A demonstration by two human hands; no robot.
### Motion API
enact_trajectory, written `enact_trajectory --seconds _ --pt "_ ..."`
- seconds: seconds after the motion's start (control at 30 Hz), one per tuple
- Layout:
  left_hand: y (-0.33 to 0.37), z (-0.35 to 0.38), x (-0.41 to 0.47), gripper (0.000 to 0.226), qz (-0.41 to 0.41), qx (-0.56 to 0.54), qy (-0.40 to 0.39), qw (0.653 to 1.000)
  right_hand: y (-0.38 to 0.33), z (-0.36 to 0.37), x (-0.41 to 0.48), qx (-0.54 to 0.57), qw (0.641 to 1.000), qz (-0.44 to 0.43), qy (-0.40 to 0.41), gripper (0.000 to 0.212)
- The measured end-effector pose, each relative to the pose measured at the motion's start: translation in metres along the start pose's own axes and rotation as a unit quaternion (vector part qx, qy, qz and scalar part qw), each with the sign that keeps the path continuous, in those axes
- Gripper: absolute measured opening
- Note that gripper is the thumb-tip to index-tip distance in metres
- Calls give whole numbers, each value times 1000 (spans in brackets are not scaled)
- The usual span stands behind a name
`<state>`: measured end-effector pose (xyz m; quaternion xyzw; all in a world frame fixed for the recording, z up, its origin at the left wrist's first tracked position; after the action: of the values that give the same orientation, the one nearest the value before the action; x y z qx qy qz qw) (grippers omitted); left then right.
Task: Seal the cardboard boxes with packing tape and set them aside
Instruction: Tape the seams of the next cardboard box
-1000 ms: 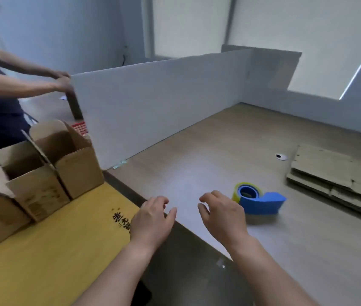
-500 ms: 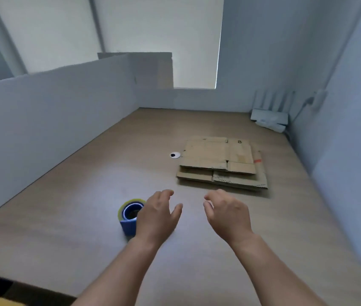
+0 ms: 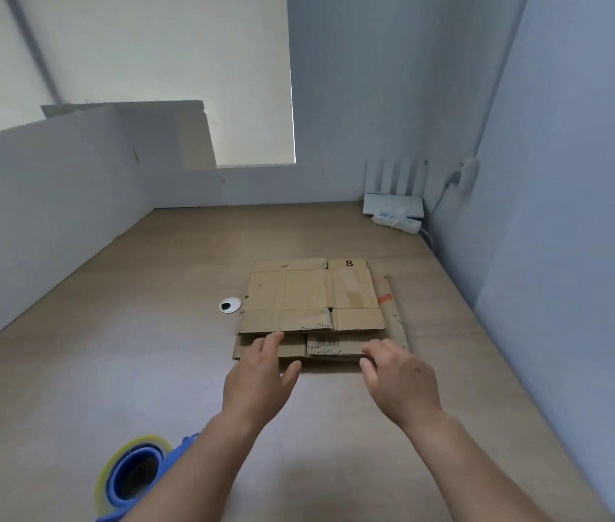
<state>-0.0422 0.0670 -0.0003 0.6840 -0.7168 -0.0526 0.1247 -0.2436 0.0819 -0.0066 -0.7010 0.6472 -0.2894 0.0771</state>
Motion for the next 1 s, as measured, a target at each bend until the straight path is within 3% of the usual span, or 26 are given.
enact_trajectory --seconds 0.33,0.5,0.57,0.77,0.83,1.0 --pt "-50 47 101 78 -52 10 -42 998 49 41 83 -56 990 98 -80 37" --pt "-73 70 137 99 -100 33 -72 992 72 69 119 -73 968 192 -144 85" --pt "-79 80 148 102 -98 37 -91 990 79 81 128 -75 958 216 -172 95" --pt "-80 97 156 98 -73 67 -137 986 83 99 131 -84 956 212 -185 106" --pt "-76 93 155 93 -74 60 -118 988 82 97 130 -78 961 206 -169 102" --pt "-63 62 145 84 -102 -66 -63 991 74 75 125 0 969 205 -136 95"
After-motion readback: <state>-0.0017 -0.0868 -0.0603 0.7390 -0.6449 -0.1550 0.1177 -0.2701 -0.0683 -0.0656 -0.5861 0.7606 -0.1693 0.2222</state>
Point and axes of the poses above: each hand's wrist, its own x-axis towards the middle knuckle, its own z-axis out of the palm, y = z × x, the point moved 1 cm from there along x, towards the middle knuckle, and after that the axes turned 11 degrees about x, right-handed, at the moved point
